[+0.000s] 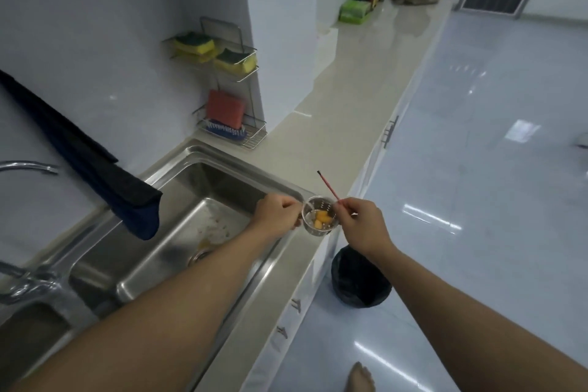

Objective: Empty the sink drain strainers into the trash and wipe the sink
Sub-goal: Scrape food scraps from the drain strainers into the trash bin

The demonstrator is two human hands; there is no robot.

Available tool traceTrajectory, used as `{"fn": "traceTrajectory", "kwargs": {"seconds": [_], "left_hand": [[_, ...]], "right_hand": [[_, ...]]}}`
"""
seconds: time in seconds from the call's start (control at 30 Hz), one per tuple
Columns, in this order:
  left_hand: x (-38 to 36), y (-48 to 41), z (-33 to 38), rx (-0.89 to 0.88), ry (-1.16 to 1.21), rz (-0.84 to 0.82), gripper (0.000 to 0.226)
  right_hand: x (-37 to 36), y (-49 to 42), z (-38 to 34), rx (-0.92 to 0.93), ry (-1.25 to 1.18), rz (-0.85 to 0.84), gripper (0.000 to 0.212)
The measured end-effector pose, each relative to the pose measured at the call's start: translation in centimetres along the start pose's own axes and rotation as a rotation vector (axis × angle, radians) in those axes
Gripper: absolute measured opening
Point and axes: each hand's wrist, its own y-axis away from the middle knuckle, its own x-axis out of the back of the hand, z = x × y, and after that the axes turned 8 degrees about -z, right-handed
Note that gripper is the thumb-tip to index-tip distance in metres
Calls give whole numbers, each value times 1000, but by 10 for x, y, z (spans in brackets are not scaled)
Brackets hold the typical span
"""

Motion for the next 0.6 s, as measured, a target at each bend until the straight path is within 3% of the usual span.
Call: {"fn": "traceTrajectory", "kwargs": {"seconds": [0.37, 0.6], "left_hand": [[-114, -84, 43, 92, -129, -111, 8], [-174, -128, 39, 128, -257, -209, 23]], "right_hand": [[65, -42, 113, -124, 3, -74, 19], [83, -53, 173, -295, -4, -183, 27]]}}
